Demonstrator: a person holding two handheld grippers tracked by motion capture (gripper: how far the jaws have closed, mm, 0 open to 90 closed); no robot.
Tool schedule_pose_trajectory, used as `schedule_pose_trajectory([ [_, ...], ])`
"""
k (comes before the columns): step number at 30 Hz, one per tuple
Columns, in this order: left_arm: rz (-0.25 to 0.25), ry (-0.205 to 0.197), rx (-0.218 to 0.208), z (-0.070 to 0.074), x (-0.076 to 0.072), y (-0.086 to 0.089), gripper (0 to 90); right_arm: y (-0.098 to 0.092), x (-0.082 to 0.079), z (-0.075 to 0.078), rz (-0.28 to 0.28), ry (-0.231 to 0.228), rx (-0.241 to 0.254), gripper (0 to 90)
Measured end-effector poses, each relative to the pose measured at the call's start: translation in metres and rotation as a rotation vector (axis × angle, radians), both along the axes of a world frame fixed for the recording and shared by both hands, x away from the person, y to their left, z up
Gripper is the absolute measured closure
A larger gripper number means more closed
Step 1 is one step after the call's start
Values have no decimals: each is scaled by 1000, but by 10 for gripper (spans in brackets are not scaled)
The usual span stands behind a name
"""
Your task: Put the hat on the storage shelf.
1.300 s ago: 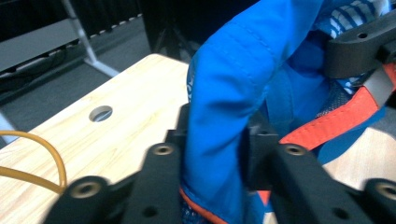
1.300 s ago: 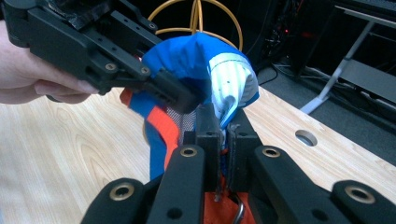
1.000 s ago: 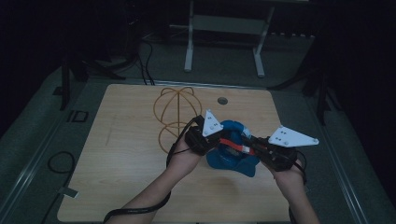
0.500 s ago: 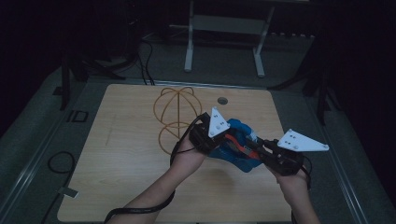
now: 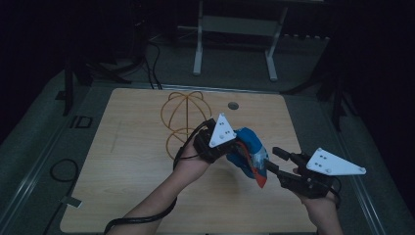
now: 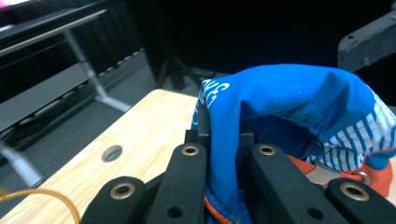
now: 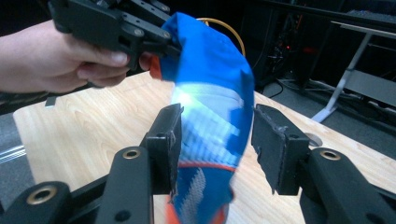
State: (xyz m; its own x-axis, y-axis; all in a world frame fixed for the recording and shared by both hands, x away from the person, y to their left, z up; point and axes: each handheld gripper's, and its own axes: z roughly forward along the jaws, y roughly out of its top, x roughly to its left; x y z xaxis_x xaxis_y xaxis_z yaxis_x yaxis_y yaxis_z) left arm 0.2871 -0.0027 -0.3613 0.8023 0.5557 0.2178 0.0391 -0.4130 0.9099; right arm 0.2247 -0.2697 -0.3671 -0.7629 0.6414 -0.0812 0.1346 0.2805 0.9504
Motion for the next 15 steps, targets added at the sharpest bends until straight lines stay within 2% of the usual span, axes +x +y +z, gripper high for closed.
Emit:
schedule_pose_trajectory([
  [1,-32,1,-11,-1,1,3,886,-2,-1,-1,0,3,-2,520],
  [2,-34,-6,-9,-1,1,6,886,-4,-1,-2,-6,3,-2,520],
  [4,-76,0,-20,-3,2,11,886,-8,-1,-6,-3,10,-5,525],
  [5,-73,-9,-18,-3,2,13,886,-9,-1,-8,-5,14,-7,526],
  [8,-136,-5,-26,-5,3,19,885,-12,-1,-15,6,25,-23,526],
  [12,-238,0,-32,-7,3,25,885,-13,-2,-23,39,8,-48,528],
  [15,-271,1,-27,-8,3,25,885,-13,-4,-29,73,-9,-70,528],
])
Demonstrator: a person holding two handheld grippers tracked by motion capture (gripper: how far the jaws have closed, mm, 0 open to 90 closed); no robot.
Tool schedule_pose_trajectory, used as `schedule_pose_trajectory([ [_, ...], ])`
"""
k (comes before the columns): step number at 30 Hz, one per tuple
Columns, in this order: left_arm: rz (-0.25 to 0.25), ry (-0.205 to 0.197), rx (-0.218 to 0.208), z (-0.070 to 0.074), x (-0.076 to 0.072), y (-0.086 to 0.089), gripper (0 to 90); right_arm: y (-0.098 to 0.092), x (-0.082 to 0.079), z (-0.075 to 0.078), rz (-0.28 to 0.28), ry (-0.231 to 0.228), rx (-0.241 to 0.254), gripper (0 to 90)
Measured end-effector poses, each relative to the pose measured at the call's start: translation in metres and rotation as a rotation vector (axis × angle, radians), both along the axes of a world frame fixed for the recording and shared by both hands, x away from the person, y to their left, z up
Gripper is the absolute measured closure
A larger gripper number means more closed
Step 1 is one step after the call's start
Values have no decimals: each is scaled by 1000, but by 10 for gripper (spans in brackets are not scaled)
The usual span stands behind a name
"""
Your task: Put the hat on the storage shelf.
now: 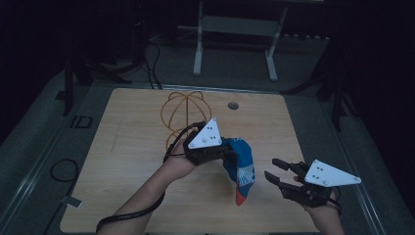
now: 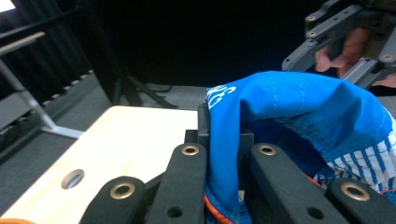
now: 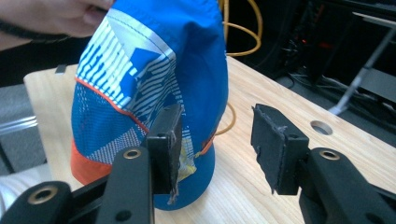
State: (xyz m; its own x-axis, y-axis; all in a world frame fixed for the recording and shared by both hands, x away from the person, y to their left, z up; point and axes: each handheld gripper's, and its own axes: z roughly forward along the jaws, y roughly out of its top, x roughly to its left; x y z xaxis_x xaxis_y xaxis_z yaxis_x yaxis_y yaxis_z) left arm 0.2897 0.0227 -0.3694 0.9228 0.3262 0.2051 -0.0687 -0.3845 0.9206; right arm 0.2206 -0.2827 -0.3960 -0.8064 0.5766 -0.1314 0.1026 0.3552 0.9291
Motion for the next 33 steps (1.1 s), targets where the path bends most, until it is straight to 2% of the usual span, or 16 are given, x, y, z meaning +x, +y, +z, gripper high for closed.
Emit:
schedule_pose_trajectory([
  [4,-50,26,-4,0,1,0,885,2,-1,-7,60,-3,-11,525],
  [5,-81,35,-13,-1,1,0,885,2,-1,-9,71,-1,-10,523],
  [10,-145,63,-49,-2,2,1,884,8,1,-16,99,16,-5,519],
  [16,-235,46,-98,-1,-2,-1,884,17,3,-16,123,17,4,504],
  [18,-248,36,-102,0,-3,-3,884,20,4,-15,126,13,6,509],
  [21,-263,31,-105,1,-4,-6,884,24,4,-12,126,-11,10,611],
  [23,-264,27,-108,1,-5,-6,884,25,3,-11,132,-23,28,747],
  [26,-261,30,-111,0,-5,-5,884,25,2,-8,109,-36,38,890],
  [29,-256,33,-117,0,-4,-3,884,23,3,-7,80,-35,50,900],
  [33,-247,47,-113,-2,-2,2,882,20,3,-5,75,-36,64,900],
])
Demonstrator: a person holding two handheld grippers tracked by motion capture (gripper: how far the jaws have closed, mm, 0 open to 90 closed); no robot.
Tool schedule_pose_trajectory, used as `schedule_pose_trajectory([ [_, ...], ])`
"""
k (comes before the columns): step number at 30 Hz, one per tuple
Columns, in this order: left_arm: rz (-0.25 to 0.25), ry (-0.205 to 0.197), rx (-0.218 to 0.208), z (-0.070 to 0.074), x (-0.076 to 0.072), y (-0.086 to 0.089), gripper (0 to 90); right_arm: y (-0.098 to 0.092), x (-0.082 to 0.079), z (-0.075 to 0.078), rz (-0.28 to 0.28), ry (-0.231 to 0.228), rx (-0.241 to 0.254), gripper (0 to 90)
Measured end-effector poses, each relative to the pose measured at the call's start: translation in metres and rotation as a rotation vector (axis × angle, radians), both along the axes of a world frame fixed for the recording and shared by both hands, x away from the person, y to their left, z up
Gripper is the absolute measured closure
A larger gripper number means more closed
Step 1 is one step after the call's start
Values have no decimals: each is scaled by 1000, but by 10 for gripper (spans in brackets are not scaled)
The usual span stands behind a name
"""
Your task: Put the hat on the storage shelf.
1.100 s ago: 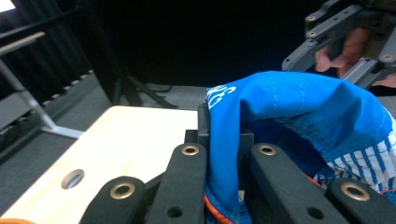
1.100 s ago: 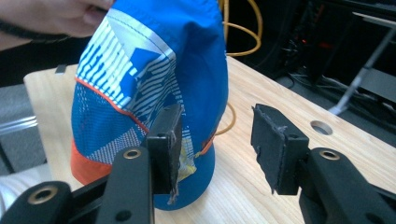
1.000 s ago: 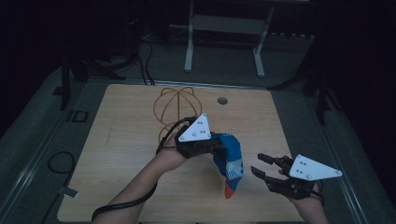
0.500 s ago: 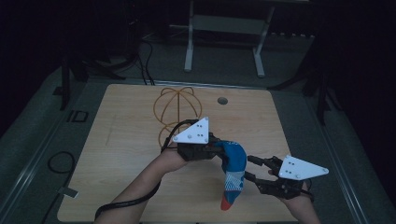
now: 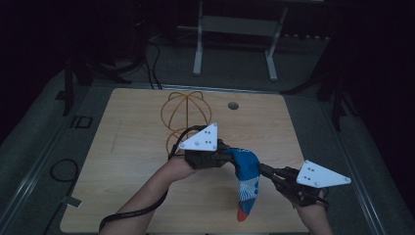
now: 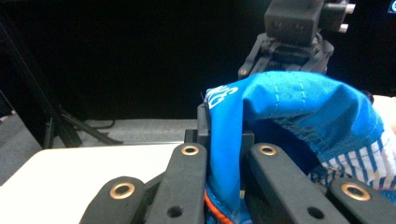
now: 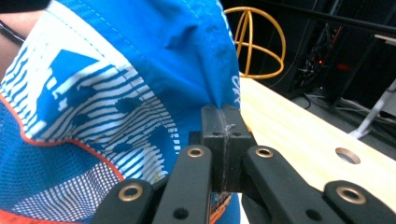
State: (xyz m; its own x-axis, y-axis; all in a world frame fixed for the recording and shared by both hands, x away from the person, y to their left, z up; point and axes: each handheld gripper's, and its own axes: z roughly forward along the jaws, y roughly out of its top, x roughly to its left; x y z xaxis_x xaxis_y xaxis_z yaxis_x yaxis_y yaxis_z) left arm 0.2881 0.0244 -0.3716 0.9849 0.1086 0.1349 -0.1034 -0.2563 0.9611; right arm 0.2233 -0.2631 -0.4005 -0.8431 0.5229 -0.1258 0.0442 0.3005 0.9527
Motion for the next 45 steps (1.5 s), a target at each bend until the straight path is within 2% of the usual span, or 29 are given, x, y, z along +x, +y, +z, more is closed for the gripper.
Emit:
schedule_pose_trajectory([
  [8,-7,28,23,-7,3,7,879,-8,-1,10,12,-8,39,900],
  [14,-2,23,39,-10,2,9,878,-11,-2,17,-6,-19,33,900],
  [19,-1,13,32,-11,0,10,877,-10,-1,20,-2,-18,30,900],
  [23,-1,1,48,-10,-2,13,868,-10,0,23,-1,-17,29,900],
  [28,7,22,52,-8,-3,17,716,-9,0,24,2,-16,26,900],
  [29,14,25,52,-7,-5,20,716,-9,0,24,2,-16,26,900],
  [30,16,22,54,-7,-6,21,640,-9,0,25,-1,-20,25,900],
  [33,39,16,47,-5,-9,28,537,-10,1,26,-6,-16,26,900],
  [37,84,1,35,-4,-15,38,476,-11,2,28,-16,-19,27,900],
  [45,168,22,-5,-12,-24,68,378,-14,8,34,-40,-28,33,900],
])
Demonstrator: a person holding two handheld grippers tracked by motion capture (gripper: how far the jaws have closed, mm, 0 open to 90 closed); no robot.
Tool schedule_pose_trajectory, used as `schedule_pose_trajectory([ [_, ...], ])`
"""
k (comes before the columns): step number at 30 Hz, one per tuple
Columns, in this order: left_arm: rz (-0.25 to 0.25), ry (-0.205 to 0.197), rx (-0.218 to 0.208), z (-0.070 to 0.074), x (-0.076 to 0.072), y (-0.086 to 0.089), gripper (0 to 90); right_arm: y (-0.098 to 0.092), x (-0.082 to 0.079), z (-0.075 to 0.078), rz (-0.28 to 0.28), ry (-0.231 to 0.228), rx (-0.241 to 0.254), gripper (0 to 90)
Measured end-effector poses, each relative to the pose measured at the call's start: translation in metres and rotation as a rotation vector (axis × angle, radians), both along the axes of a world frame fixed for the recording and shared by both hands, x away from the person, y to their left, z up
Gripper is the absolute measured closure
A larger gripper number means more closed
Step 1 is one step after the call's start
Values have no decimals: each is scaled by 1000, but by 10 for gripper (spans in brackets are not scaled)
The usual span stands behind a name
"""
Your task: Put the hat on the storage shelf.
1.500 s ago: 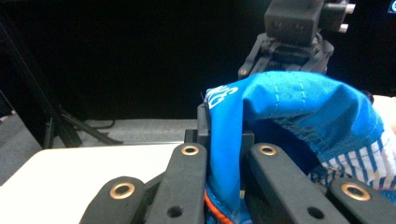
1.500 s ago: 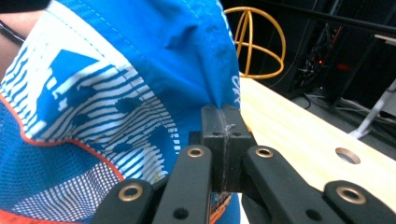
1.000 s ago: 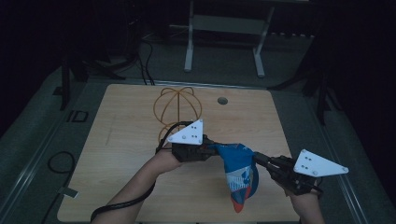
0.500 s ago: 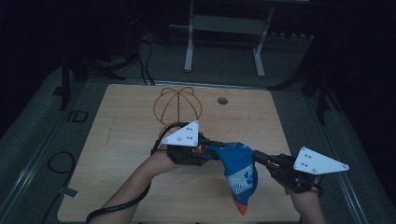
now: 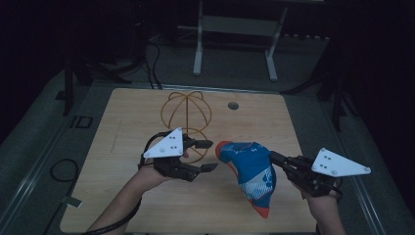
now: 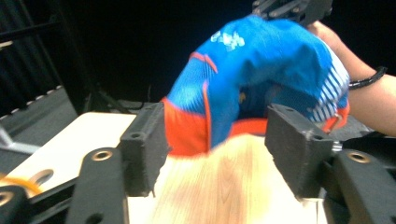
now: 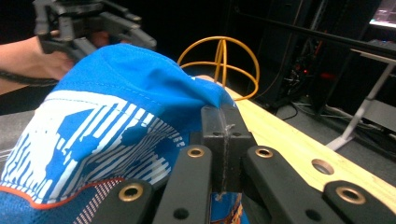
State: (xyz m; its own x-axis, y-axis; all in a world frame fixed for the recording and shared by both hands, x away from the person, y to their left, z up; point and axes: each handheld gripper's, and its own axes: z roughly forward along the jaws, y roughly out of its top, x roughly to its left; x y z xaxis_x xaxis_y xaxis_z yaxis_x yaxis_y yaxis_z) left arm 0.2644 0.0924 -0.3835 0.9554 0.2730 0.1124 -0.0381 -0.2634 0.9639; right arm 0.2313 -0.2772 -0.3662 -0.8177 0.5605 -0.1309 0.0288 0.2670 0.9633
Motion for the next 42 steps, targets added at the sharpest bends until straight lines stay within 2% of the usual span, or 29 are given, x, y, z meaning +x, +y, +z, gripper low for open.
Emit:
schedule_pose_trajectory([
  [5,59,32,-20,-13,-5,18,282,2,6,8,-15,-13,-1,900],
  [7,97,36,-24,-20,-6,26,269,4,9,12,-18,-18,-5,900],
  [9,114,51,-41,-26,-6,34,239,7,13,17,-20,-26,-2,900],
  [15,198,70,-48,-46,-11,53,165,16,24,29,-25,-41,-3,900],
  [17,222,65,-50,-54,-13,58,147,18,27,33,-27,-45,-5,900],
  [19,271,43,-43,-63,-16,61,114,23,32,38,-29,-44,-1,900],
  [22,297,40,-45,-75,-18,66,71,28,39,45,-29,-50,2,900],
  [24,335,37,-32,-84,-20,69,25,31,43,50,-30,-51,2,900],
  [26,341,39,-32,-88,-21,71,25,34,46,53,-27,-51,6,900],
  [27,371,33,-25,-96,-23,74,25,36,48,55,-28,-52,7,900],
  [32,389,54,-30,-115,-26,80,27,51,64,72,-28,-63,0,900],
  [37,407,61,-7,-131,-30,85,46,68,78,83,-34,-66,-9,900],
  [40,424,90,-4,-139,-30,88,46,79,88,89,-37,-61,-16,900],
  [42,440,91,4,-143,-31,90,32,87,94,91,-38,-59,-20,900],
])
